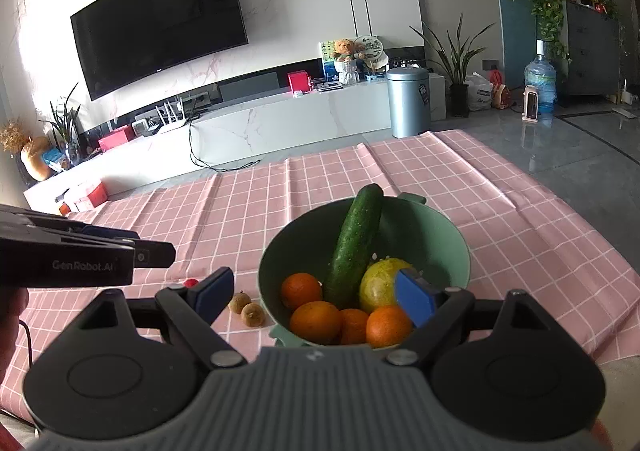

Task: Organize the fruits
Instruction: 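Move both open tools away from the colander toward the longans and tomato, then grasp a longan with the left tool while the right tool grasps another longan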

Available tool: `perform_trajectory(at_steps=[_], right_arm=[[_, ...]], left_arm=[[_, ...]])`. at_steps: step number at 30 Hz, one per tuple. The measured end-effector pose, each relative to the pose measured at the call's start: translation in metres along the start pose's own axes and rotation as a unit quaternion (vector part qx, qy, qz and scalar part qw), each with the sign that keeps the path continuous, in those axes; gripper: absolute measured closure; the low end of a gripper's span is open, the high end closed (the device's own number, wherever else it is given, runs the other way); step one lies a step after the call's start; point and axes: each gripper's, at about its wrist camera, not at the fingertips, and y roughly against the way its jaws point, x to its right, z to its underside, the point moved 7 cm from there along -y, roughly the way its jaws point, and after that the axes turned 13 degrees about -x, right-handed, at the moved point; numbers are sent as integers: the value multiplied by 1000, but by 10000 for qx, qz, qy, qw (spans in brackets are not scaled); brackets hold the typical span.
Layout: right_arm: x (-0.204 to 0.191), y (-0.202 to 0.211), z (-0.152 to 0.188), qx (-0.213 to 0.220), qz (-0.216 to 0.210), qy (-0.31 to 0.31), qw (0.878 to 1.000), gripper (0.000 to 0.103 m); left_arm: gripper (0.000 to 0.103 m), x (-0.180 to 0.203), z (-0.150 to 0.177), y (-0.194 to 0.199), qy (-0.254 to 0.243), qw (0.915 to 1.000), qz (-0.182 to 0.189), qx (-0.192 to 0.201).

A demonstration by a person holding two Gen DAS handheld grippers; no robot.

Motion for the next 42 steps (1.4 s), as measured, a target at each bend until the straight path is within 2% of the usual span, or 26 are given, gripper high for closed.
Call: perform_trajectory(at_steps=[4,10,16,20,22,25,28,31,32,34,40,41,42], right_arm=[[-14,-1,9,33,-72,-108,9999,19],[-39,-6,21,-54,-43,32,10000,20],[-62,-21,32,-241,3,400,9989,35],[-71,-35,39,-375,47,582,9976,50],[-72,-43,41,-463,53,617,9970,55],[-74,-56,42,-580,19,551,9968,59],[-77,-67,43,-621,80,512,9967,62],[-82,-76,44,-627,146,389,9972,64],[-83,-81,44,-613,198,348,9973,69],[-84,-89,44,-623,272,257,9974,74],[-75,-112,43,-633,477,-185,9967,75],[-74,-115,42,-605,494,-233,9967,82],[-74,-117,41,-517,494,-218,9972,85]], left_arm=[[50,-13,12,0,68,9999,-65,107],[50,-29,32,-9,212,9998,-15,9],[50,-44,47,-19,417,9991,113,-50],[48,-51,56,-28,589,9979,247,-131],[48,-55,60,-34,723,9964,375,-224],[48,-60,61,-43,817,9954,360,-354],[48,-59,59,-52,719,9956,393,-451],[55,-54,55,-59,592,9964,478,-381],[59,-52,54,-61,532,9967,482,-371],[61,-50,50,-65,415,9970,550,-364],[67,-48,36,-81,9,9966,723,-389],[68,-47,33,-85,-55,9967,718,-386],[68,-47,30,-88,-112,9967,701,-385]])
